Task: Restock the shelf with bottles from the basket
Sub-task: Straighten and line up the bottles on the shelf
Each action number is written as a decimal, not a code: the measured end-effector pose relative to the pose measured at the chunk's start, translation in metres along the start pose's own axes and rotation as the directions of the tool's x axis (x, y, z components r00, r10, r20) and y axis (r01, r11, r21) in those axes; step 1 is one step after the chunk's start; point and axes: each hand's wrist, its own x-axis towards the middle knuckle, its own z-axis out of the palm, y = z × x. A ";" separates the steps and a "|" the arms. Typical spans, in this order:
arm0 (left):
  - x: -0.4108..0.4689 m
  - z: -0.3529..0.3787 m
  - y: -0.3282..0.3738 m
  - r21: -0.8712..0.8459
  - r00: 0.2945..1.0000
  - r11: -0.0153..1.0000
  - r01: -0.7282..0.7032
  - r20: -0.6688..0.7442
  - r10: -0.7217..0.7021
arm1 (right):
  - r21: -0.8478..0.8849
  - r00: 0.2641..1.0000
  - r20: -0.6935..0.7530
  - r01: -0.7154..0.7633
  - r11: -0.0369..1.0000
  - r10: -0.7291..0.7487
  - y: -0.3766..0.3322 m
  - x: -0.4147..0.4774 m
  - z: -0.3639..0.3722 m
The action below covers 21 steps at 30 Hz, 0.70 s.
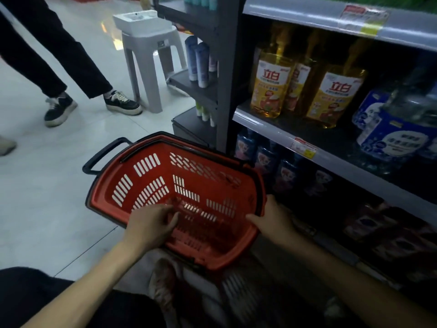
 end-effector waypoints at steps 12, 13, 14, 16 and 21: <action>-0.011 -0.010 0.012 -0.131 0.965 0.978 0.163 0.226 -0.131 | -0.317 0.972 0.104 0.232 0.920 -0.210 -0.059 -0.006 0.053; -0.008 -0.011 0.005 -0.145 0.969 0.977 0.158 0.214 -0.125 | -0.328 0.969 0.113 0.245 0.912 -0.220 -0.060 -0.005 0.053; -0.005 -0.011 -0.002 -0.153 0.976 0.977 0.150 0.182 -0.122 | -0.337 0.964 0.129 0.264 0.904 -0.234 -0.061 -0.004 0.051; 0.000 -0.013 -0.012 -0.168 0.984 0.975 0.146 0.124 -0.126 | -0.368 0.948 0.164 0.314 0.875 -0.271 -0.065 -0.004 0.049; 0.007 -0.019 -0.021 -0.129 0.989 0.982 0.140 0.059 -0.133 | -0.427 0.910 0.225 0.414 0.804 -0.349 -0.074 -0.006 0.042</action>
